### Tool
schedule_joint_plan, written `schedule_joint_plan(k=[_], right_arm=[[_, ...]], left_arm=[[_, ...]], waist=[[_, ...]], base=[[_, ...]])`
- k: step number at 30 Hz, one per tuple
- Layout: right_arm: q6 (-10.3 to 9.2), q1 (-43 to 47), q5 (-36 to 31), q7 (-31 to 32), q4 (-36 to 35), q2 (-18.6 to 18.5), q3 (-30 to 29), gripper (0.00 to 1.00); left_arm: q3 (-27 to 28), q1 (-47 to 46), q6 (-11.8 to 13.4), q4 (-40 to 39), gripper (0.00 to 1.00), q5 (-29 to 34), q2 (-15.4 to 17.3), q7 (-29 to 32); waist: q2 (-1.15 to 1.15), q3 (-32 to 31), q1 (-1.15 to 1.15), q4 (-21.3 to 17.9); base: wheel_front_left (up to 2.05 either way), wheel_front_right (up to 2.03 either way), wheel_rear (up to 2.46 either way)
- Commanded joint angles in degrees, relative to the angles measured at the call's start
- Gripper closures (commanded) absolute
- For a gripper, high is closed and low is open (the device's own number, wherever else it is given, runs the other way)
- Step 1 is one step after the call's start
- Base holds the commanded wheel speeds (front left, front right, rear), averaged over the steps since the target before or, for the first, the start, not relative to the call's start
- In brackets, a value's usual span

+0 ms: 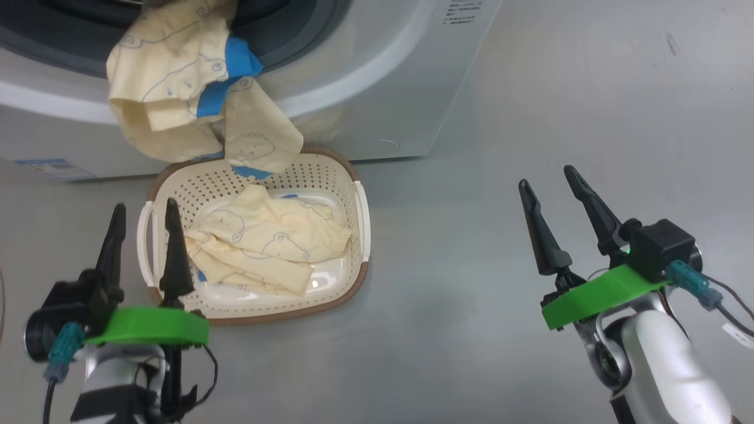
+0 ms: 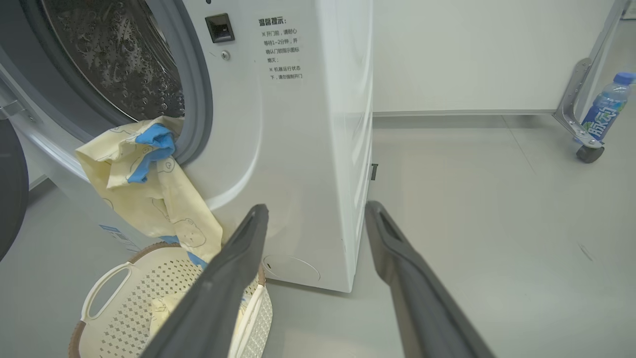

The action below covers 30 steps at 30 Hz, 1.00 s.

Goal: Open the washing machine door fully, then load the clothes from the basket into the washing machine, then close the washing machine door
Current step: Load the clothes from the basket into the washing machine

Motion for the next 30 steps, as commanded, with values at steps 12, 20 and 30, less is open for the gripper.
schedule_joint_plan(k=[12,20,30], right_arm=[[0.21,2.66,-0.25,-0.38,-2.40,-0.36,0.47,0.00],[0.21,3.58,-0.14,-0.38,-2.26,-0.28,0.45,0.00],[0.21,4.61,0.12,-0.38,-1.61,-0.17,0.18,0.00]], left_arm=[[7.51,10.73,-2.76,-7.14,0.00,2.52,-2.09,-0.63],[8.92,12.97,-3.58,-8.83,0.00,3.55,-3.14,-0.63],[8.44,14.18,-3.99,-10.20,0.00,4.24,-3.44,-0.63]], waist=[[0.00,-2.02,0.00,-1.42],[0.00,-2.51,0.00,-1.85],[0.00,-2.95,0.00,-1.81]], base=[[0.00,0.00,0.00],[0.00,0.00,0.00],[0.00,0.00,0.00]])
